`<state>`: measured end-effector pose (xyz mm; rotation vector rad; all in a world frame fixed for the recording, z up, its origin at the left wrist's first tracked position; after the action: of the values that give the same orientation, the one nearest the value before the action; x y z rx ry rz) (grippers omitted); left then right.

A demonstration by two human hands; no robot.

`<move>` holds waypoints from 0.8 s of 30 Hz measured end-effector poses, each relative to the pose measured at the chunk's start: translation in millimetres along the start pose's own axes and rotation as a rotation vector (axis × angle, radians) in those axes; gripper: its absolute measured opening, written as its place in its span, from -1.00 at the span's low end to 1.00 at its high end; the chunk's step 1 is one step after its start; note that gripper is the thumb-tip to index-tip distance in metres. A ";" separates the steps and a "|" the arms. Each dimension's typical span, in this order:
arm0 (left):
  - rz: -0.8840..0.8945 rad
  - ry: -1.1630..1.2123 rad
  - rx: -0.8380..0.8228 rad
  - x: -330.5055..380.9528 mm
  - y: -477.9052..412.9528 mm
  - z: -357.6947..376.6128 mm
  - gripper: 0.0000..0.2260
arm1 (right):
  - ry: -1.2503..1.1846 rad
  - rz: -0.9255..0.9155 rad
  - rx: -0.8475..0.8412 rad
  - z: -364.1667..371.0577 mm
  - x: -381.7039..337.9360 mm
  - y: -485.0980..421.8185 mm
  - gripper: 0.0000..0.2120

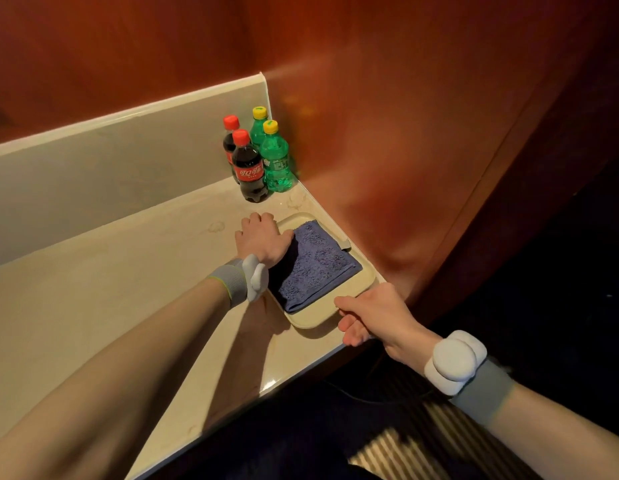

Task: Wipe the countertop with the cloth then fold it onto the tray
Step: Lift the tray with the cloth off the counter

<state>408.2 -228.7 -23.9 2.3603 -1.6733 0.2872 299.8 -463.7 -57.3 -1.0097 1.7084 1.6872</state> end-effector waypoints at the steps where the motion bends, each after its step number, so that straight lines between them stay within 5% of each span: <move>1: -0.041 0.021 0.014 -6.8 0.2 -1.9 -0.50 | 0.014 -0.015 -0.009 2.5 -5.1 -0.2 -0.79; 24: -0.606 0.438 0.434 -135.5 55.1 -46.5 -0.64 | 0.307 -0.231 -0.183 48.3 -55.7 -25.5 -0.74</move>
<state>310.6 -110.5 -14.8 2.6930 -0.7051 1.0313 346.3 -406.6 -31.6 -1.5559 1.5623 1.6227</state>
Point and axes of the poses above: each hand's wrist, its own y-axis away from the middle knuckle, its own z-axis out of the palm, x = y × z, the point moved 7 cm from there along -y, towards the middle knuckle, and after that the axes turned 4 degrees about x, right-handed, at the moved point
